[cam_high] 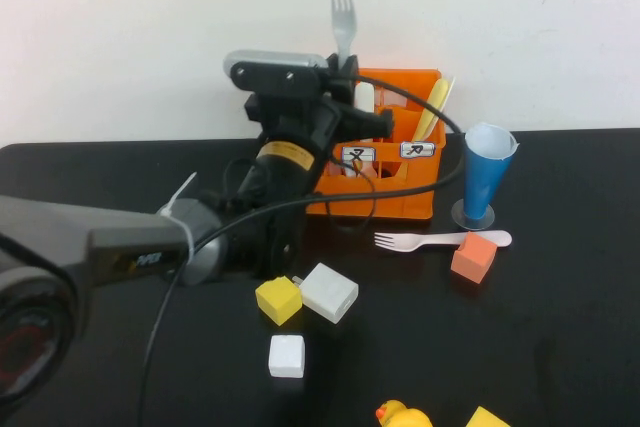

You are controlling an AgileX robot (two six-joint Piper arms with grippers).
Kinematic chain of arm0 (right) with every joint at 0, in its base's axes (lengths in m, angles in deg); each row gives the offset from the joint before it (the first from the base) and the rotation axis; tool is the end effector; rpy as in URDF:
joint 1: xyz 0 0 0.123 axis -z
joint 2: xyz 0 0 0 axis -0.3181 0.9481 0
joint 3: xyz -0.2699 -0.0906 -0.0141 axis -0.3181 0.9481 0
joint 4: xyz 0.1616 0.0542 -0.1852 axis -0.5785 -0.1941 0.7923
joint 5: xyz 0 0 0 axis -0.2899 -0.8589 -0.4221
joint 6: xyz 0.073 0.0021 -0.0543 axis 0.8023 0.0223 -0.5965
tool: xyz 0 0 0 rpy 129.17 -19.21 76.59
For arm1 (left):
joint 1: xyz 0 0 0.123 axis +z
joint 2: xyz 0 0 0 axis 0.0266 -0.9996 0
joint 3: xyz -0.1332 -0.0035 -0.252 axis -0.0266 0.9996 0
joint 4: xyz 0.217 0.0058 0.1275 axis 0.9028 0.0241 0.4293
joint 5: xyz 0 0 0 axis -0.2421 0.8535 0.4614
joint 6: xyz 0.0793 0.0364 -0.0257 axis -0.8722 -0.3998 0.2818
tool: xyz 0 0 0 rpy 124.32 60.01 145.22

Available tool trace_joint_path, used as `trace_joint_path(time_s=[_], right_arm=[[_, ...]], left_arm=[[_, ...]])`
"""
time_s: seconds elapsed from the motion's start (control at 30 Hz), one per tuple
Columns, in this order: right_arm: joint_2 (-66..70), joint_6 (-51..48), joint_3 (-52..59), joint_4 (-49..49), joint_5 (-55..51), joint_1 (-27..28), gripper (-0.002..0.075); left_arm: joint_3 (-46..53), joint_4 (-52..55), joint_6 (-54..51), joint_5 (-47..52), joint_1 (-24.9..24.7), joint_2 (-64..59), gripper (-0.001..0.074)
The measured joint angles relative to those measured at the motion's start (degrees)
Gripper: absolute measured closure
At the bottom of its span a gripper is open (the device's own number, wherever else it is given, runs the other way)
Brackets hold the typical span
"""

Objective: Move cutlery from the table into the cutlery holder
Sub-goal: Place the fork on the box

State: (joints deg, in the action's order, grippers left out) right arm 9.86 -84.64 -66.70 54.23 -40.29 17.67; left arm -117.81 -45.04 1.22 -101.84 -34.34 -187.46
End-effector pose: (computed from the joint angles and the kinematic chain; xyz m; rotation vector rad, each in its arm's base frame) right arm 0.0528 -0.0050 0.1745 -0.1627 1.8426 -0.1940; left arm 0.3863 -0.2273 0.2107 0.0780 1.4297 -0.5174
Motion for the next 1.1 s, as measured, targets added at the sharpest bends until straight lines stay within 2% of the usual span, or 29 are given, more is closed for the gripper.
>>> trace_joint_path(time_s=[0.2,0.37,0.43,0.57,0.63,0.73,0.8,0.9,0.97,1.1], right_arm=[[0.0,0.1,0.0,0.0,0.0,0.0,0.0729],[0.0,0.09,0.0,0.0,0.0,0.0,0.0729],[0.0,0.09,0.0,0.0,0.0,0.0,0.0729],[0.0,0.09,0.0,0.0,0.0,0.0,0.0729],[0.0,0.09,0.0,0.0,0.0,0.0,0.0729],[0.0,0.09,0.0,0.0,0.0,0.0,0.0729],[0.0,0.09,0.0,0.0,0.0,0.0,0.0729],[0.0,0.09,0.0,0.0,0.0,0.0,0.0729],[0.0,0.09,0.0,0.0,0.0,0.0,0.0729],[0.0,0.09,0.0,0.0,0.0,0.0,0.0729]], left_arm=[[-6.29,2.45,-1.39,0.63,0.0,-3.3,0.0627],[-7.68,2.44,-4.99,1.86,0.0,-5.4,0.0617],[-7.68,2.34,-5.39,2.64,0.0,-5.95,0.0576],[-7.68,0.54,-5.58,4.56,0.0,-6.45,0.0446],[-7.68,-1.7,-5.58,4.56,0.0,-6.48,0.0412],[-7.25,-4.14,-6.06,4.85,0.0,-4.86,0.0404],[-5.38,-4.77,-8.22,5.24,0.0,-0.83,0.0444],[-0.83,-5.01,-11.76,7.69,0.09,7.06,0.0609],[2.52,-4.91,-13.28,11.45,0.09,14.43,0.0677],[9.79,-2.41,-14.41,24.64,0.09,28.14,0.0723]])
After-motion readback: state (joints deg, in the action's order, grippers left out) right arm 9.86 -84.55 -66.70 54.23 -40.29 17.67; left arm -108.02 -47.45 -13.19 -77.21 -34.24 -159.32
